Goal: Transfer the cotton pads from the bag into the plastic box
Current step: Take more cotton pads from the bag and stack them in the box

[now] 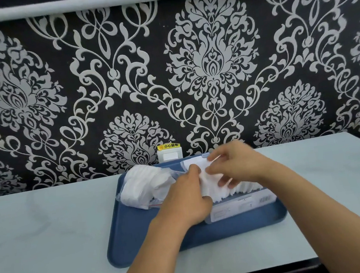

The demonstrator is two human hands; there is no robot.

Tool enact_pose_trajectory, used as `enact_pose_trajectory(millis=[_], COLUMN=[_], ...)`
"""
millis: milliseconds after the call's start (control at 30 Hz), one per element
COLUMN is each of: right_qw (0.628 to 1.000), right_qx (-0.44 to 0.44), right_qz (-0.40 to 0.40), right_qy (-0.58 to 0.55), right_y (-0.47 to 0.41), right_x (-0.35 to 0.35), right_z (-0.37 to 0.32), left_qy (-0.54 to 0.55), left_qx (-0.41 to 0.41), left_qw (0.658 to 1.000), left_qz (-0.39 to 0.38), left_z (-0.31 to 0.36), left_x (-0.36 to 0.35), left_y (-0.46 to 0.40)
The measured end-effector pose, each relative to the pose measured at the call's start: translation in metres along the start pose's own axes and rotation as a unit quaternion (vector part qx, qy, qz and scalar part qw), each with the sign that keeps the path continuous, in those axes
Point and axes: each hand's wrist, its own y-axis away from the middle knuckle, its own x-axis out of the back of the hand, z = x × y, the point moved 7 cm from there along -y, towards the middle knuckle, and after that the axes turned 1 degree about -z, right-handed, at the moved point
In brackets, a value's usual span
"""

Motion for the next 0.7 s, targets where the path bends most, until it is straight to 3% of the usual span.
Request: enact_pose_trajectory(millis=[67,167,233,500,700], right_qw=[0.998,0.987,0.97,0.966,0.968], right_qx=[0.031,0.026,0.045,0.007,0.037], right_qz=[0.053,-0.105,-0.147,-0.145,-0.144], right_qy=[0.008,0.117,0.188,0.214,0.201], right_y=[0.008,0.013,0.009,0.001,0.002], right_x=[0.013,-0.021,-0.039,-0.034,-0.034], right_z=[0.002,0.018,0.025,0.037,0.035], left_qy=[-0.019,-0.035,-0.045,-0.08,-0.124], left_qx=[-0.004,-0.017,-0.024,-0.007,0.002], left_qw=[1.0,0.999,0.998,0.997,0.992], left_qz=[-0.009,-0.016,-0.021,0.01,0.021], left_z=[0.003,0.008,0.01,0.003,0.009], left_x=[-0.001,-0.002,-0.003,0.006,0.009], left_y=[0.0,0.0,0.0,0.001,-0.001])
